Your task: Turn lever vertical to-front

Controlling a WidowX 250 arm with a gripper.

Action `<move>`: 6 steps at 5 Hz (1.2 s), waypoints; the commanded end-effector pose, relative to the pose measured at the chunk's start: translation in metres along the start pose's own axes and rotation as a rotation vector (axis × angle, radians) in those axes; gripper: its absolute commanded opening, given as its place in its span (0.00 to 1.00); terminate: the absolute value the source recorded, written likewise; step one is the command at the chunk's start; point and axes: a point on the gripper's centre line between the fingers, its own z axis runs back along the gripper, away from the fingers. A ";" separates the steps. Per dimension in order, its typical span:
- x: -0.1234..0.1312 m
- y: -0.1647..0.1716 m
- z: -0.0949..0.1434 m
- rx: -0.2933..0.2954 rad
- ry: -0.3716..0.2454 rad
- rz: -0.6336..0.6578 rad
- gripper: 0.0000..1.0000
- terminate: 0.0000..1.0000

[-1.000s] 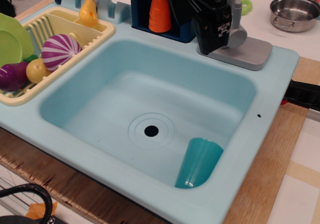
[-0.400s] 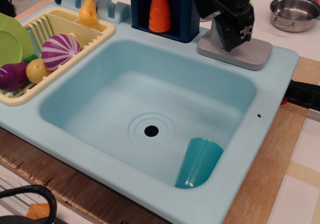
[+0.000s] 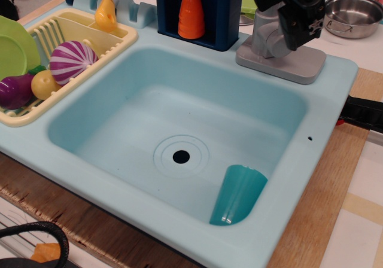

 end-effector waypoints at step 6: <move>-0.019 -0.002 -0.008 -0.006 0.009 0.118 0.00 0.00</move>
